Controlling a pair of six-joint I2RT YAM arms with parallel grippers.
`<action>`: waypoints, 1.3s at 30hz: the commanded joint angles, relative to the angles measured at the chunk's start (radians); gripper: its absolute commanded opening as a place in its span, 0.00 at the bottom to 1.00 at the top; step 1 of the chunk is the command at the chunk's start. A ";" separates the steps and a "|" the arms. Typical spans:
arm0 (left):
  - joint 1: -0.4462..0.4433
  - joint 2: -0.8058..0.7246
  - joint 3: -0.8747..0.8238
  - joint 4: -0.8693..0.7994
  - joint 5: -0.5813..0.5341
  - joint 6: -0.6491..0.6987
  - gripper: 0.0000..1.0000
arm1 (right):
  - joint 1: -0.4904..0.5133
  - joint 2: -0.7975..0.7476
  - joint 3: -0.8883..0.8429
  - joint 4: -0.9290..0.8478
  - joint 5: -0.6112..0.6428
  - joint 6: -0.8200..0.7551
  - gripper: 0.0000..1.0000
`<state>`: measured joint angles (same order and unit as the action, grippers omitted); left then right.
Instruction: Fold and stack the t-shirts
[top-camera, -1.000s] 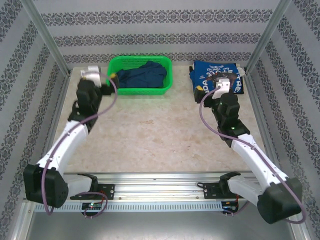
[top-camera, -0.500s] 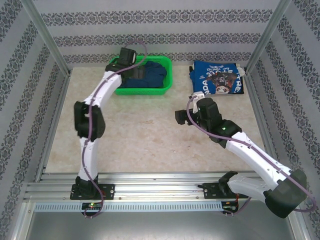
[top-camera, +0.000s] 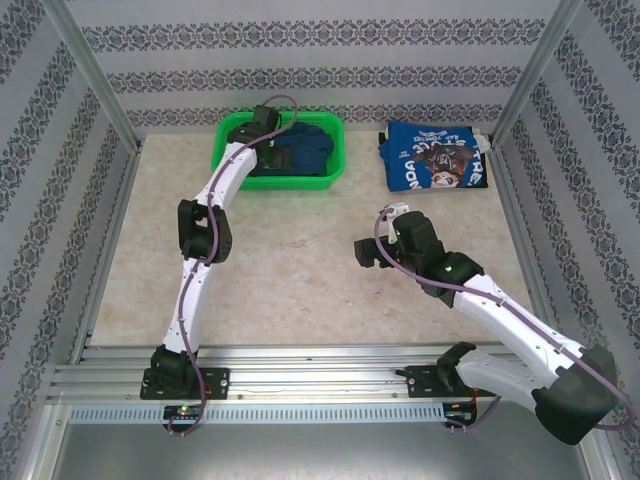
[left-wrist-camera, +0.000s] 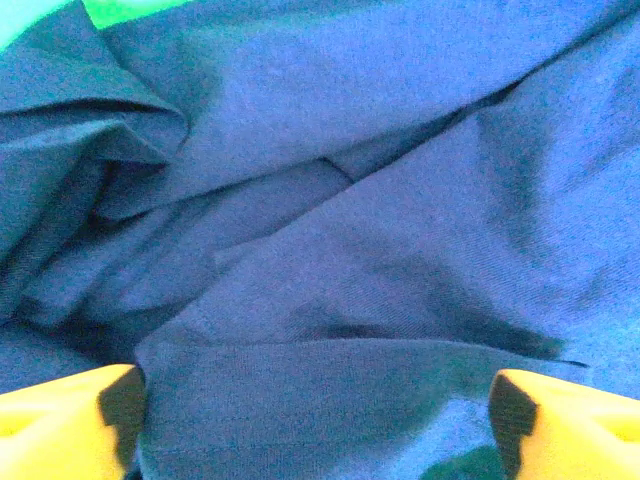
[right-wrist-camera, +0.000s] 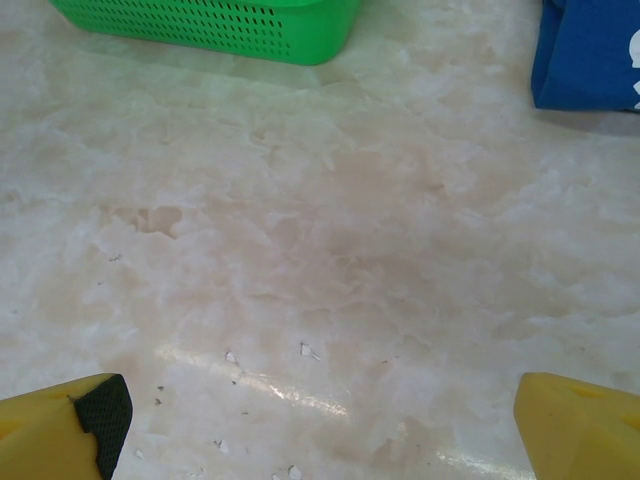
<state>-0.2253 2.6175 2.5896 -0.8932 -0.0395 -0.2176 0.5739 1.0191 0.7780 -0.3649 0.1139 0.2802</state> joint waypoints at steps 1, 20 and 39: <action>0.028 0.043 0.020 -0.012 0.135 -0.030 0.77 | 0.009 -0.036 -0.016 -0.013 -0.009 0.026 0.98; 0.093 -0.501 -0.076 0.092 0.553 -0.120 0.00 | 0.082 -0.232 -0.023 -0.088 0.045 0.096 0.98; -0.074 -1.016 -0.299 0.079 0.564 -0.161 0.00 | 0.168 -0.290 -0.071 -0.097 0.098 0.164 0.98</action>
<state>-0.2279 1.5757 2.3802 -0.8555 0.5056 -0.3550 0.7311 0.7391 0.7280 -0.4625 0.1768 0.4210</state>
